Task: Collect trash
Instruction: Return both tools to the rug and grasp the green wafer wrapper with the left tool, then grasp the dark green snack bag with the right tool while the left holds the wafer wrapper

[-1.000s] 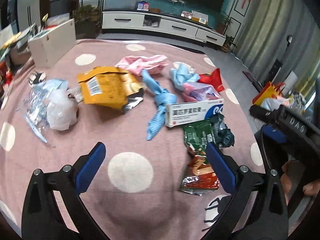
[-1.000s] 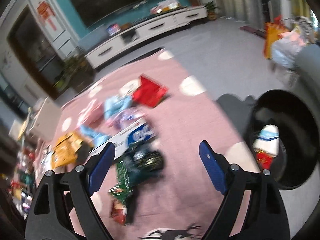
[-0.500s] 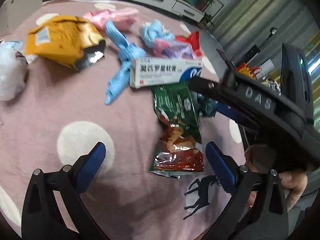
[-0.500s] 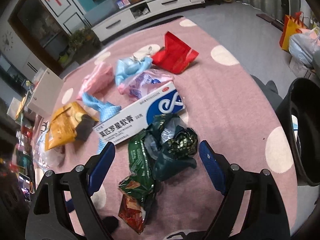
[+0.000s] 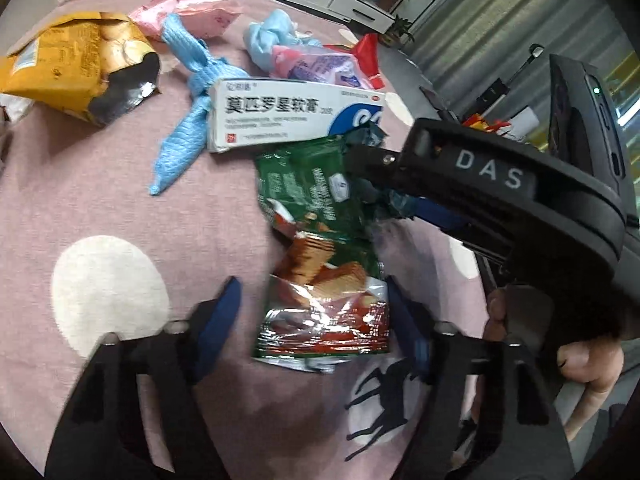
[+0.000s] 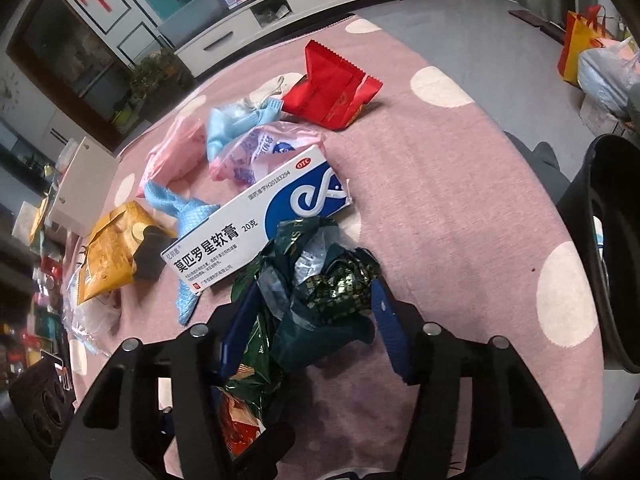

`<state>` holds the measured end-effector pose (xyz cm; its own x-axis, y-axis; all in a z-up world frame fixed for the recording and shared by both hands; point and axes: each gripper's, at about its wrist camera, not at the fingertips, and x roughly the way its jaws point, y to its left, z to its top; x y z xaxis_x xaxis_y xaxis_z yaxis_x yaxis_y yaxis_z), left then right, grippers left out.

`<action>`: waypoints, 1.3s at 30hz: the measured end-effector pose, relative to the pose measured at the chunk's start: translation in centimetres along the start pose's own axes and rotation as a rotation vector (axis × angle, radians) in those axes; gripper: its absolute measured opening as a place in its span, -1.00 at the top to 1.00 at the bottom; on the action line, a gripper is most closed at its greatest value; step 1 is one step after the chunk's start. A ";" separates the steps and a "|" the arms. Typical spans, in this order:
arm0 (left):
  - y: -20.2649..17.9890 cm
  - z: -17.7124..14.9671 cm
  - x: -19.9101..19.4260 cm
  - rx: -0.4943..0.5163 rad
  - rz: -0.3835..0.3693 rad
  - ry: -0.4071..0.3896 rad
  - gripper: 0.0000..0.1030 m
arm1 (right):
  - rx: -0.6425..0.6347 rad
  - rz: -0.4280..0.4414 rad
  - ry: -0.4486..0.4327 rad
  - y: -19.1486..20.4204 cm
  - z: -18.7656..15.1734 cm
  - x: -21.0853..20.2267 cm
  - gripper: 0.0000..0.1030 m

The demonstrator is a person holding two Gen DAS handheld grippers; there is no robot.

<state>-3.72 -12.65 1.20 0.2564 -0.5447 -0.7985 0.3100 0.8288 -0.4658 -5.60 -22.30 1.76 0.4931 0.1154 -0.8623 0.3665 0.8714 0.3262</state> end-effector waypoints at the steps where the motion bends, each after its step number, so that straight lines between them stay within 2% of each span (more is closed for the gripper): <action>1: 0.3 0.1 0.2 -0.009 -0.015 0.006 -0.02 | -0.002 -0.002 -0.002 0.0 0.0 0.0 -0.07; 3: 0.5 0.2 0.1 -0.018 -0.034 0.004 0.18 | -0.003 0.010 -0.005 0.0 0.0 -0.2 -0.02; 6: 0.4 0.3 -0.3 -0.019 -0.040 -0.002 0.25 | -0.001 0.021 -0.005 0.0 -0.1 -0.3 0.02; 16: 0.1 0.2 -3.9 0.015 -0.011 -0.093 0.26 | -0.001 0.044 -0.059 0.0 0.0 -2.4 0.06; 23: 0.7 0.0 -6.0 0.009 0.044 -0.165 0.24 | 0.009 0.062 -0.098 0.1 0.1 -3.8 0.06; 39: 2.3 0.5 -9.2 -0.039 0.081 -0.251 0.22 | -0.023 0.002 -0.175 2.2 -0.5 -5.1 0.04</action>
<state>-4.90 -5.79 7.60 0.4992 -0.4867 -0.7169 0.2445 0.8728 -0.4224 -7.71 -20.77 6.70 0.6246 0.0338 -0.7802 0.3484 0.8820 0.3172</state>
